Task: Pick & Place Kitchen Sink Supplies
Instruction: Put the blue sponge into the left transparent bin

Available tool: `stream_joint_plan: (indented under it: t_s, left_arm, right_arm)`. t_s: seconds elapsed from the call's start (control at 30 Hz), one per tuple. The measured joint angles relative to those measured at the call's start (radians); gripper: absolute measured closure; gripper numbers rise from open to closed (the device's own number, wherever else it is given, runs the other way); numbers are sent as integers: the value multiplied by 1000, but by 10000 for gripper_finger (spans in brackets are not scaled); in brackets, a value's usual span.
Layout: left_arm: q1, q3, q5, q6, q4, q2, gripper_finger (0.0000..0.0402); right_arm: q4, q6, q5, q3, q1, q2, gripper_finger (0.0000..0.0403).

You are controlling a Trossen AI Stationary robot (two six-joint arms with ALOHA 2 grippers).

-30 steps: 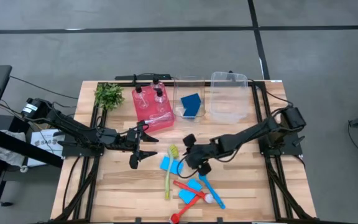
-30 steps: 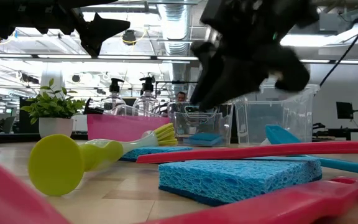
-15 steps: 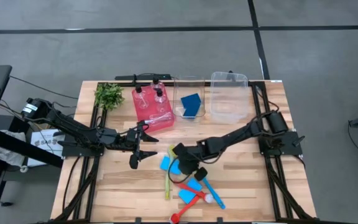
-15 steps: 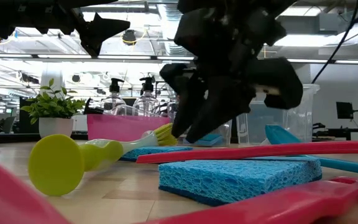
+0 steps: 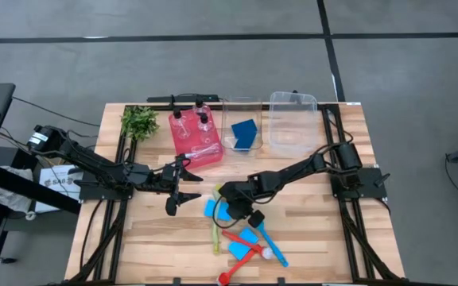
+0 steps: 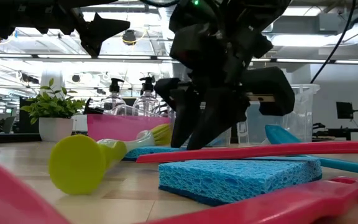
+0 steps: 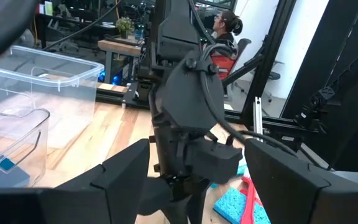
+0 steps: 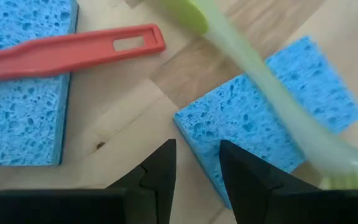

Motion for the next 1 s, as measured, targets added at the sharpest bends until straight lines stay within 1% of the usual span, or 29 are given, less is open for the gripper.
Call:
stream_joint_plan:
  t_s: [0.07, 0.2, 0.27, 0.43, 0.53, 0.67, 0.73, 0.77, 0.87, 0.9, 1.0]
  left_arm:
    - [0, 0, 0, 0, -3, 0, 135]
    - [0, 0, 0, 0, -4, 0, 135]
    - [0, 0, 0, 0, -4, 0, 135]
    - [0, 0, 0, 0, -4, 0, 135]
    - [0, 0, 0, 0, -4, 0, 135]
    - [0, 0, 0, 0, -4, 0, 135]
    - [0, 0, 0, 0, -4, 0, 135]
    - [0, 0, 0, 0, -4, 0, 135]
    - [0, 0, 0, 0, -6, 0, 135]
    - [0, 0, 0, 0, -6, 0, 135]
    - [0, 0, -4, 0, -6, 0, 135]
  right_arm:
    - [2, -18, 14, 0, 9, -16, 286]
    - [5, -58, 85, 0, 26, -40, 286]
    - [5, -63, 89, 0, 29, -40, 286]
    - [-2, -63, 70, 0, -3, 0, 286]
    - [6, -63, 26, 0, -22, 25, 286]
    - [19, -62, -6, 2, -41, 55, 290]
    - [15, -62, -14, 3, -47, 61, 305]
    - [11, -62, -14, 4, -49, 61, 319]
    - [-10, -62, -12, 4, -52, 58, 380]
    - [-26, -62, -8, 4, -52, 51, 390]
    - [-49, -61, 10, 3, -51, 48, 392]
